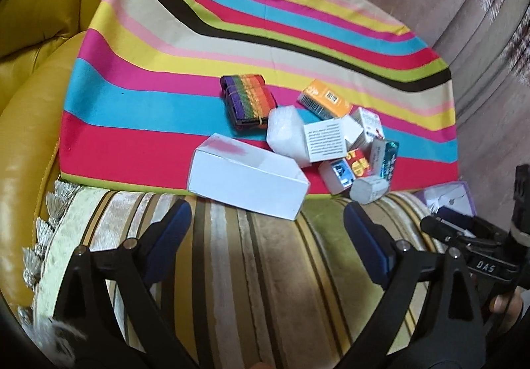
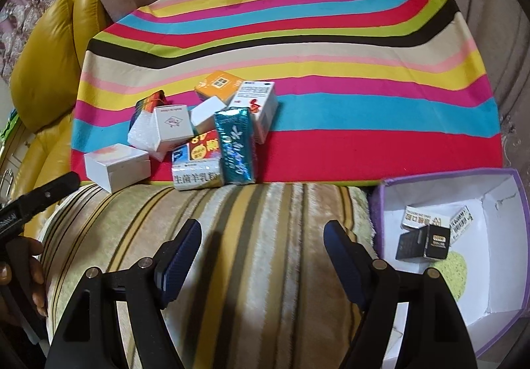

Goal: Organize objects
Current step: 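Move both grippers back over the pile of boxes on the table, then grasp the large white box with the left gripper while the right grasps a white cube box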

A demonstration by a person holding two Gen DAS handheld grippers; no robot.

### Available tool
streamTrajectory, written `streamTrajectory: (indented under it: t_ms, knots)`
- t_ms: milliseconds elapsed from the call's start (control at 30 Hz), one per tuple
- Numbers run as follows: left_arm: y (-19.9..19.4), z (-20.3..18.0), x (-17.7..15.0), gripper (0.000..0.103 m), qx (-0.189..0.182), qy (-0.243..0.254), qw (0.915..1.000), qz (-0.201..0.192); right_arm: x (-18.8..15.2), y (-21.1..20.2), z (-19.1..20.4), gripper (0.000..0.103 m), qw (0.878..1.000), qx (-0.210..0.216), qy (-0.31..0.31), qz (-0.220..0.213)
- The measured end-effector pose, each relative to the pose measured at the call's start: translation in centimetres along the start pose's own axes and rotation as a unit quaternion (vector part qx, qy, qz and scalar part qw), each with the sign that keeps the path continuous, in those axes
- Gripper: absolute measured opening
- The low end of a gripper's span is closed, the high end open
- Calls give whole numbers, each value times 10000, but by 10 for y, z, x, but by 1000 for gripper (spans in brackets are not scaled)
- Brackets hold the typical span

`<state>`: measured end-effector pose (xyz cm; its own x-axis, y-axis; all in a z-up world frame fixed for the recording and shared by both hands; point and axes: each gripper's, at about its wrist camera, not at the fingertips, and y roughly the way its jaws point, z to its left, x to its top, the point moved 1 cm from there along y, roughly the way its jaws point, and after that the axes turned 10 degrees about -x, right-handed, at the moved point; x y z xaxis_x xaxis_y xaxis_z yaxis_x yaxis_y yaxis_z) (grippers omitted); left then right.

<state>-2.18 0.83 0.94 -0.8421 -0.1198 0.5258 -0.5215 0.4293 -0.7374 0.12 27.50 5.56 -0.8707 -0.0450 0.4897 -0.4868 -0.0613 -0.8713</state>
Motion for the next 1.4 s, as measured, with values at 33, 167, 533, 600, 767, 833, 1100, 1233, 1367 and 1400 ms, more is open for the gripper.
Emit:
streamTrajectory:
  t_ms: [33,167,533,600,767,833,1100,1233,1367,1400]
  knots:
    - [3,-1,1,94,50,66,9999,76,1,1,2,77,10000,11,-16,-5]
    - [13,0,7,94,281,234,9990,263,8,4,11,77,9999,86,-81,-41]
    - [36,8,19,95,394,417,9961,665,30,6,46,79,9978,81,-484,-444]
    - [39,8,19,95,343,430,9958,728,35,9,53,80,9969,97,-604,-489]
    - [42,10,19,95,232,415,9958,784,44,13,70,80,9939,172,-906,-604]
    - [42,11,20,95,218,417,9958,791,48,16,77,81,9928,163,-1021,-608]
    - [47,4,23,96,384,769,9926,856,63,32,93,81,9873,93,-1499,-521]
    - [48,4,27,98,402,893,9918,822,71,41,102,81,9826,68,-1792,-481]
    - [57,11,29,99,275,798,9918,959,76,51,110,81,9774,57,-2070,-424]
    - [58,12,29,99,265,796,9918,964,77,53,112,81,9758,56,-2145,-409]
